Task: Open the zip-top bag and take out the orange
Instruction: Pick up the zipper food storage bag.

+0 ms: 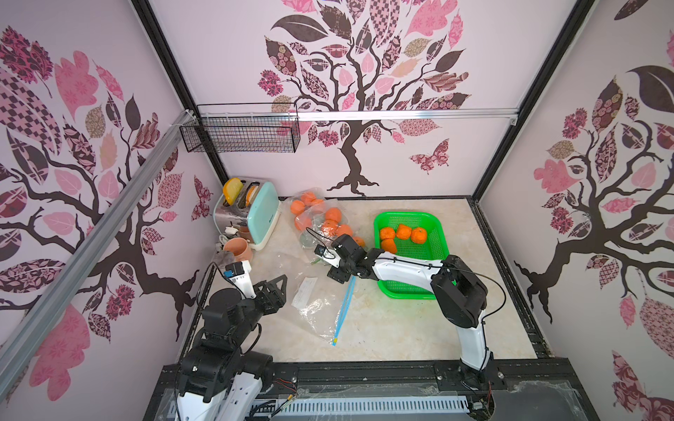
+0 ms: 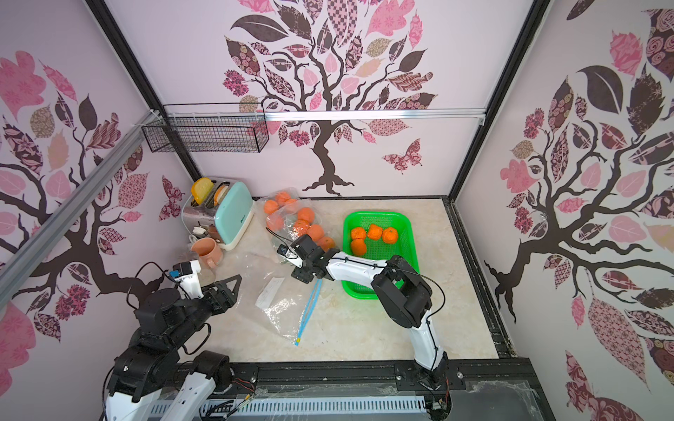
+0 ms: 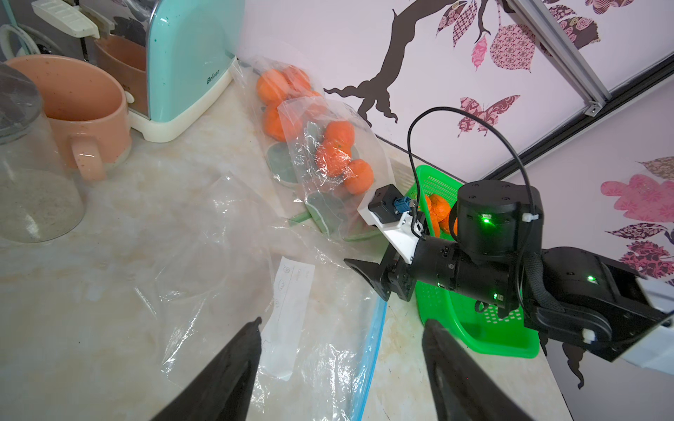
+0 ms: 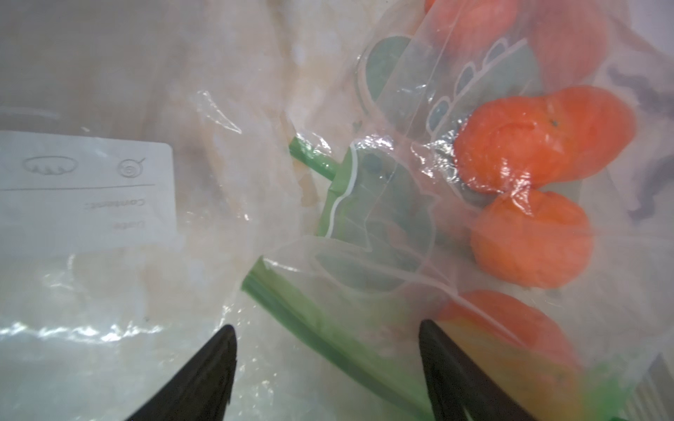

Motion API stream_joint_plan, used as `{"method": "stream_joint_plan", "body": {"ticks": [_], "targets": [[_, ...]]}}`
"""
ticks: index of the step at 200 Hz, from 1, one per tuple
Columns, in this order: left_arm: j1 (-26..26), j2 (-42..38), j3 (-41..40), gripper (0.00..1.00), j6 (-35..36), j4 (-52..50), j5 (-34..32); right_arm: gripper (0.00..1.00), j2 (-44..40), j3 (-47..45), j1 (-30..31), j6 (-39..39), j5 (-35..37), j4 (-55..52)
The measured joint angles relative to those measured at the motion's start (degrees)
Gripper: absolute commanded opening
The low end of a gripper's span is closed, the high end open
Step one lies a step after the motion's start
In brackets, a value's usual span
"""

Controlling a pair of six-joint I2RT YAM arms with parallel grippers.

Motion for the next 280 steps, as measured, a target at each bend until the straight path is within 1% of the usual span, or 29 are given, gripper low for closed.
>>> {"method": "stream_joint_plan", "body": {"ticks": [35,43,50,63,73,109,136,177,201,226,252,280], "targets": [[0.0,0.0,0.0,0.72,0.28,0.0,0.0,0.4,1.18,0.63,-0.26,-0.2,1.18,2.21],[0.0,0.0,0.0,0.72,0.28,0.02,0.0,0.32,1.18,0.68,-0.39,-0.42,1.2,2.73],[0.0,0.0,-0.02,0.72,0.28,0.0,0.0,0.23,1.18,0.7,-0.44,-0.87,1.22,3.13],[0.0,0.0,-0.11,0.72,0.28,0.0,0.0,0.08,1.18,0.7,-0.52,-0.83,1.31,4.04],[0.0,0.0,-0.17,0.71,0.28,0.02,0.0,0.0,1.18,0.7,-0.72,-1.01,1.46,4.74],[-0.07,0.0,-0.22,0.71,0.28,0.02,0.0,0.0,-0.52,0.37,-2.36,-0.72,0.11,7.28],[-0.09,0.0,-0.55,0.72,0.26,0.02,-0.04,0.0,-4.24,1.25,-6.47,1.38,-3.74,8.52],[-0.13,0.0,-0.92,0.72,0.22,0.02,-0.2,0.0,-7.41,6.56,-12.02,2.82,-7.48,10.73],[-0.24,0.15,-1.2,0.71,-0.09,0.48,-0.11,0.0,-7.37,11.34,-12.92,3.28,-9.62,10.14],[-0.48,1.6,-2.6,0.7,-1.64,1.81,1.05,0.0,-6.99,18.29,-13.94,3.89,-11.96,8.94],[-0.5,5.29,-5.66,0.68,-5.6,4.96,3.54,0.0,-6.4,24.35,-14.73,3.98,-14.51,8.35],[-0.48,9.09,-12.15,0.64,-10.97,10.45,7.37,0.0,-4.72,31.23,-15.19,4.07,-16.98,5.57]]}}
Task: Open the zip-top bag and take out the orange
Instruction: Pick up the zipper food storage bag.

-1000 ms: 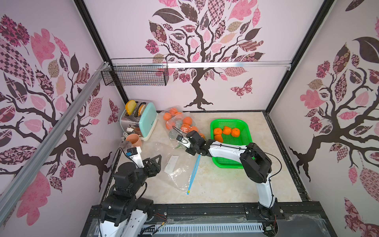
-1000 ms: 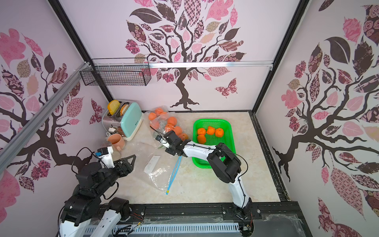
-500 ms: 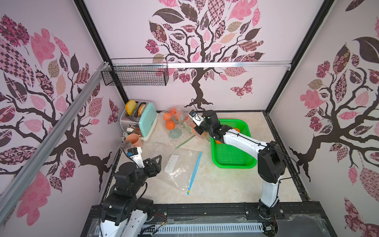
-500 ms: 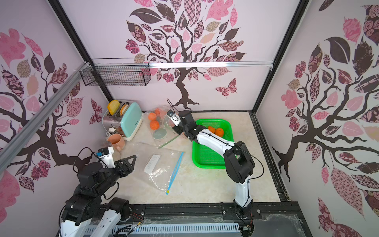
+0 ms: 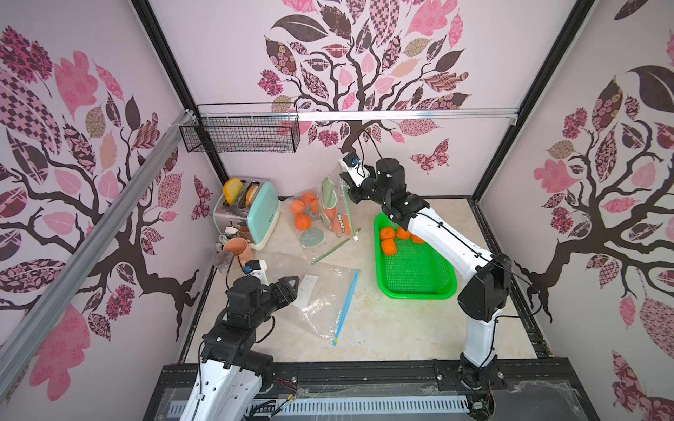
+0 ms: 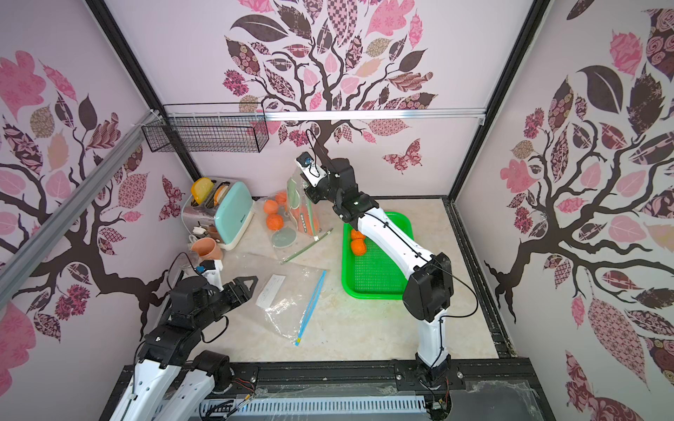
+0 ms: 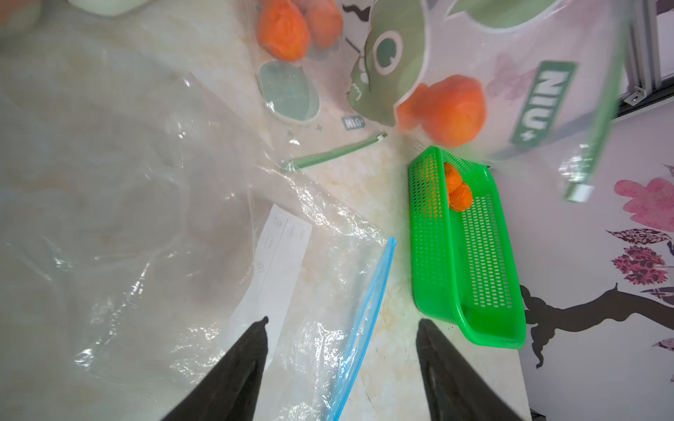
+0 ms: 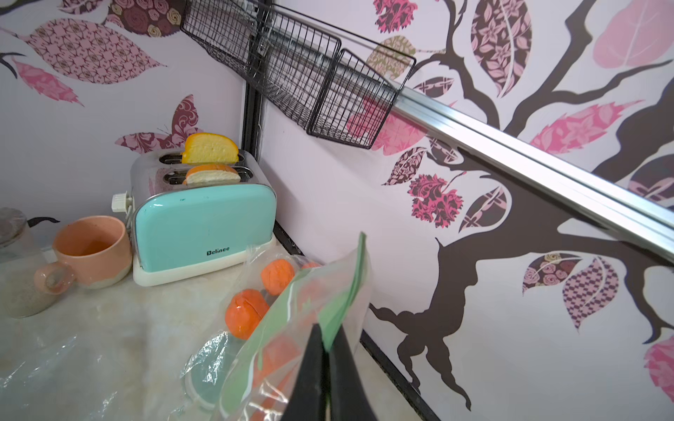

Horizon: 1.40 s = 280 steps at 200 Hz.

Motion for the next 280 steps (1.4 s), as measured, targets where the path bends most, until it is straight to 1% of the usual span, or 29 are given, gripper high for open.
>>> {"method": "stream_joint_plan", "body": {"ticks": [18,39,54,77,85,103,126,145,165,191,217,241,280], "targets": [[0.0,1.95,-2.78,0.63,-2.47,1.86,1.49,0.0,0.42,2.43,-0.2,0.74,-1.7,-1.81],[0.0,2.84,-3.02,0.63,-3.37,3.26,1.95,0.0,-1.38,1.38,-0.2,1.81,-4.63,-2.95],[0.0,2.23,-2.01,0.63,-2.67,3.52,2.1,0.0,-4.61,-2.16,-0.2,2.25,-7.85,-3.48],[0.0,0.63,2.56,0.66,1.31,3.61,2.75,0.0,-12.39,-12.02,-0.2,2.21,-15.15,-3.13],[0.0,0.0,4.72,0.68,3.76,3.91,3.54,0.0,-15.3,-15.87,-0.2,2.16,-17.77,-2.47],[0.0,-0.85,10.14,0.69,11.65,5.31,6.71,0.0,-21.18,-23.87,-0.2,1.73,-22.69,-0.55],[-0.07,1.29,18.1,0.7,21.97,5.81,11.72,0.0,-25.0,-29.79,-0.17,0.55,-27.12,1.16],[-1.68,7.34,25.9,0.7,30.16,4.55,14.25,0.0,-26.01,-32.39,-0.17,-0.63,-29.73,1.73],[-4.26,16.44,34.49,0.72,39.3,1.88,16.76,0.0,-26.58,-34.12,-0.2,-1.79,-31.39,1.81],[-5.44,25.81,42.01,0.75,48.37,-1.44,20.24,0.0,-27.71,-35.17,-0.2,-3.3,-33.18,1.2],[-5.53,32.02,45.97,0.75,56.7,-4.42,23.85,0.0,-29.4,-36.04,-0.2,-4.28,-34.58,1.18],[-5.6,36.57,48.33,0.75,63.12,-6.51,25.9,0.0,-30.91,-37.03,-0.2,-5.2,-36.48,1.25],[-5.6,38.95,48.7,0.75,71.12,-8.63,31.47,0.0,-32.3,-39.76,-0.2,-6.82,-38.64,0.76]]}}
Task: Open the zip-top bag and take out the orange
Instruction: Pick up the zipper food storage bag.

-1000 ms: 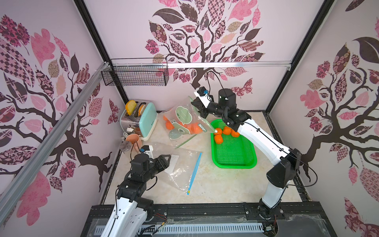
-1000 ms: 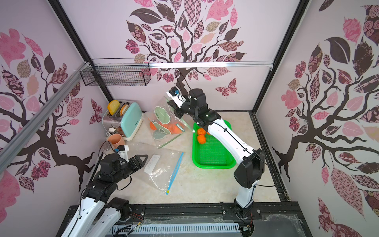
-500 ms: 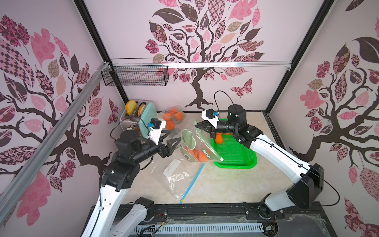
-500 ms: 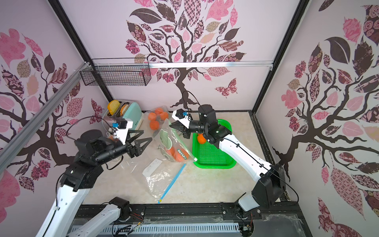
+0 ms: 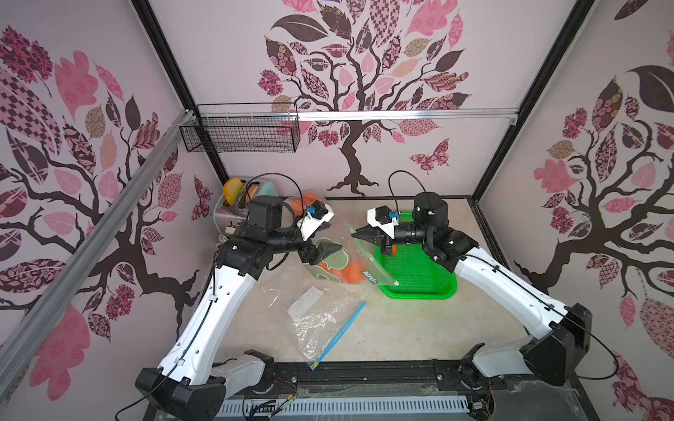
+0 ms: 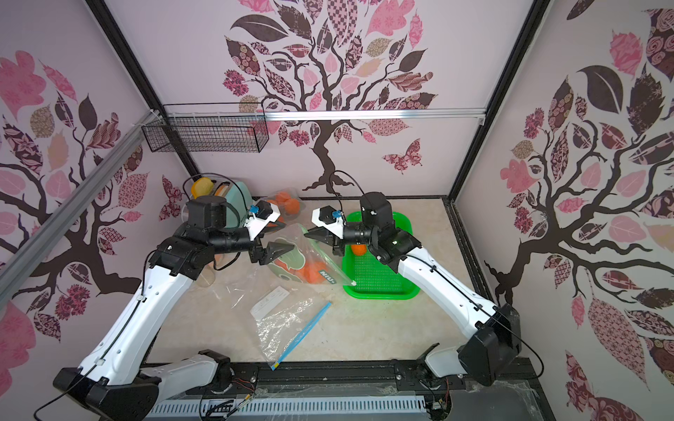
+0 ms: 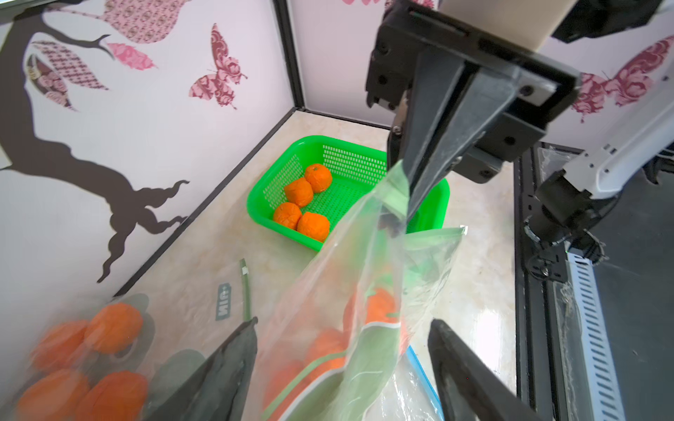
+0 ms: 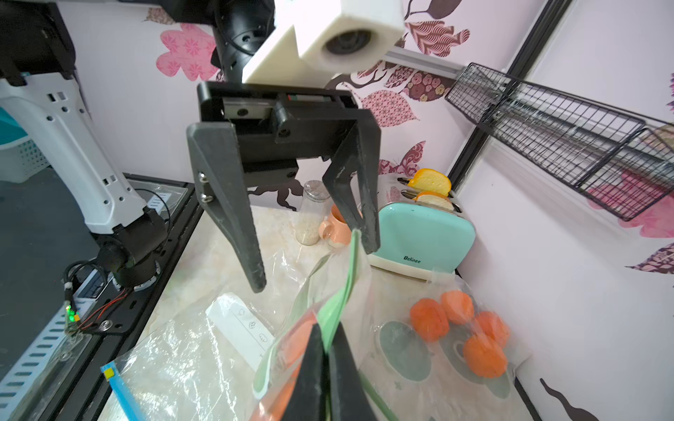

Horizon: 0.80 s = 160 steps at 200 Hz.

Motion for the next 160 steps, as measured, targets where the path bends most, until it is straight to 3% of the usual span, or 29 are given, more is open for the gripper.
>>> {"method": "stream_joint_plan", "body": {"ticks": [40,79,105,115,126,146,160], "targets": [[0.0,2.84,4.02,0.75,4.57,-2.01,5.4,0.0,0.09,-0.15,0.0,-1.79,-2.54,-1.79],[-0.07,6.32,4.92,0.63,5.62,-2.05,9.4,0.0,0.09,-0.63,0.0,-2.86,-4.5,-3.15],[-0.42,7.93,4.59,0.41,5.11,-1.9,11.85,0.0,0.09,-0.63,0.0,-3.04,-5.03,-3.15],[-0.5,7.76,4.02,0.24,4.46,-1.57,12.22,0.0,0.09,-0.63,0.0,-3.04,-5.2,-3.13],[-0.66,7.15,3.06,0.0,4.44,-0.66,12.24,0.0,0.09,-0.63,0.0,-3.02,-5.35,-3.1],[-0.83,5.25,0.35,0.0,2.1,2.32,11.43,0.0,0.09,-0.72,0.0,-2.54,-5.25,-3.02],[-0.92,3.28,-2.05,0.0,-0.63,5.62,9.57,0.37,0.09,-0.85,0.0,-1.42,-4.63,-2.34]]}}
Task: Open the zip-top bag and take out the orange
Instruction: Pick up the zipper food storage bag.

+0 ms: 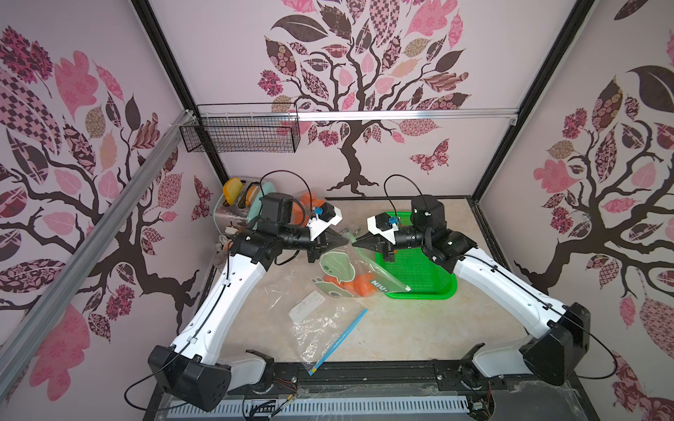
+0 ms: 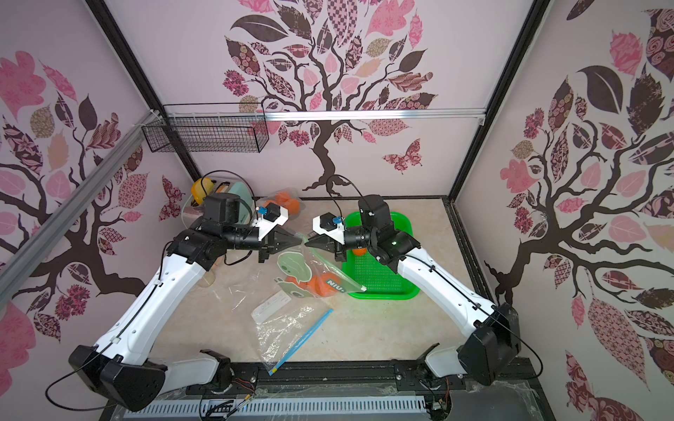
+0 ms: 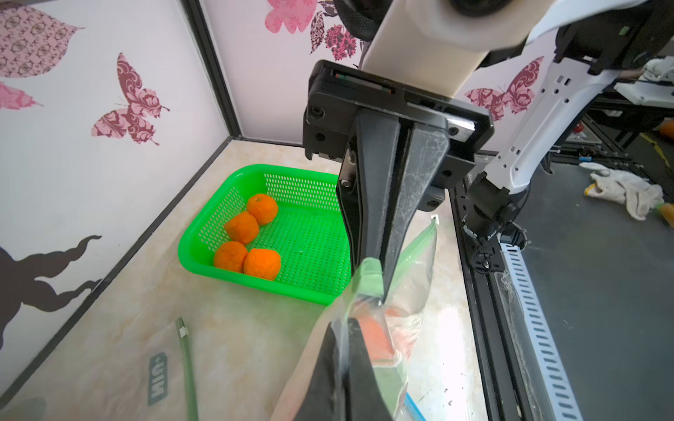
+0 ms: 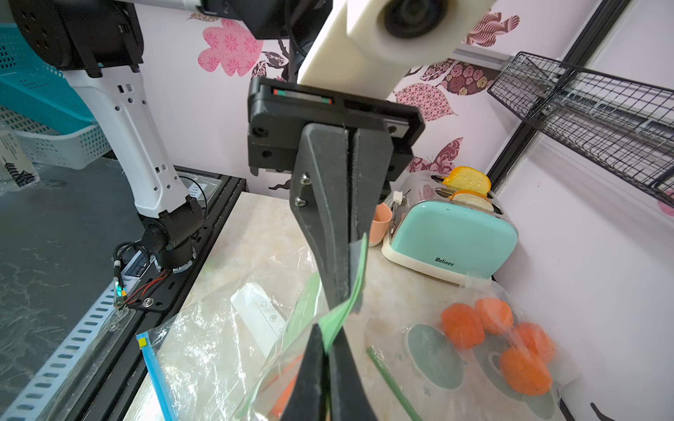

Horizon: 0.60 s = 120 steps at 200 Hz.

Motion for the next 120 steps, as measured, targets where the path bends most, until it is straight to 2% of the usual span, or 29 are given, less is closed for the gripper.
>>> {"method": "stream_joint_plan", "body": {"ticks": [18,23,45,73,120], "targets": [[0.04,-2.99,-3.93,0.0,-4.57,5.27,-4.13,0.69,-0.31,-1.09,0.0,2.36,1.29,2.78],[0.04,-3.85,-4.98,0.0,-5.66,6.58,-5.27,0.72,-0.61,-1.64,0.0,3.08,2.19,3.74],[0.09,-7.17,-8.44,0.0,-9.62,10.38,-9.77,0.77,-3.19,-5.62,0.0,7.54,8.15,7.82],[0.09,-10.82,-11.04,0.0,-11.21,12.46,-13.57,0.76,-9.11,-13.51,0.0,16.0,16.33,15.52],[0.09,-15.89,-15.52,0.0,-10.29,13.75,-18.12,0.73,-26.47,-38.14,0.02,24.33,27.43,30.84]]}}
